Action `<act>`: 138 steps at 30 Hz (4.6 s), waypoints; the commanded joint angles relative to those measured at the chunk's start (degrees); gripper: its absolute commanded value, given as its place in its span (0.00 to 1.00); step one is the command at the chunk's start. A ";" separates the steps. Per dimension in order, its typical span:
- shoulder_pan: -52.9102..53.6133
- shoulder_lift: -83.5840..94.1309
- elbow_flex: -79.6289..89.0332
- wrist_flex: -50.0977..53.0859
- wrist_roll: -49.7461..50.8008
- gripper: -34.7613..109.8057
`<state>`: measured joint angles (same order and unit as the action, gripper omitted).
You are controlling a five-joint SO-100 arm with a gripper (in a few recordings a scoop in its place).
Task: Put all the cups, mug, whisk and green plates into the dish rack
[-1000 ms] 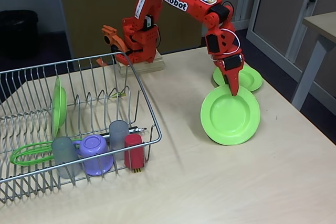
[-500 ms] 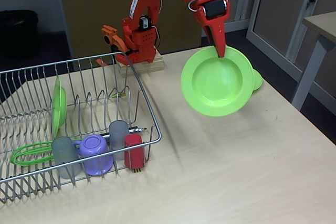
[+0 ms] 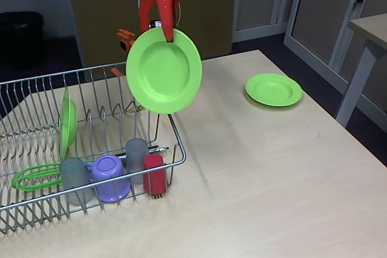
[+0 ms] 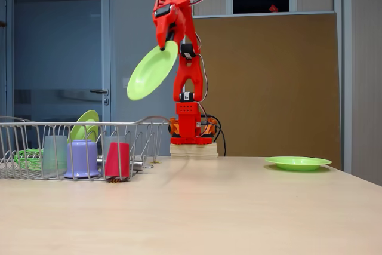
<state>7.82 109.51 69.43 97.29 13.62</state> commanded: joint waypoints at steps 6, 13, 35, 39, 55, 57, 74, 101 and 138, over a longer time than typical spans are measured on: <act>18.11 8.00 14.77 -5.80 -2.37 0.24; 27.51 3.96 16.88 -9.14 -6.15 0.24; 34.01 2.72 26.72 -15.03 -5.80 0.24; 36.74 1.05 28.83 -17.49 -7.47 0.24; 42.10 -14.06 25.05 -24.61 -20.92 0.27; 41.22 -14.24 24.26 -23.73 -23.64 0.30; 29.36 -0.09 22.68 -14.59 -22.59 0.37; -47.11 -1.67 47.64 -40.17 52.73 0.41; -67.41 -34.98 49.92 -79.54 98.26 0.46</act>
<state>-59.59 73.48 117.42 20.48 110.57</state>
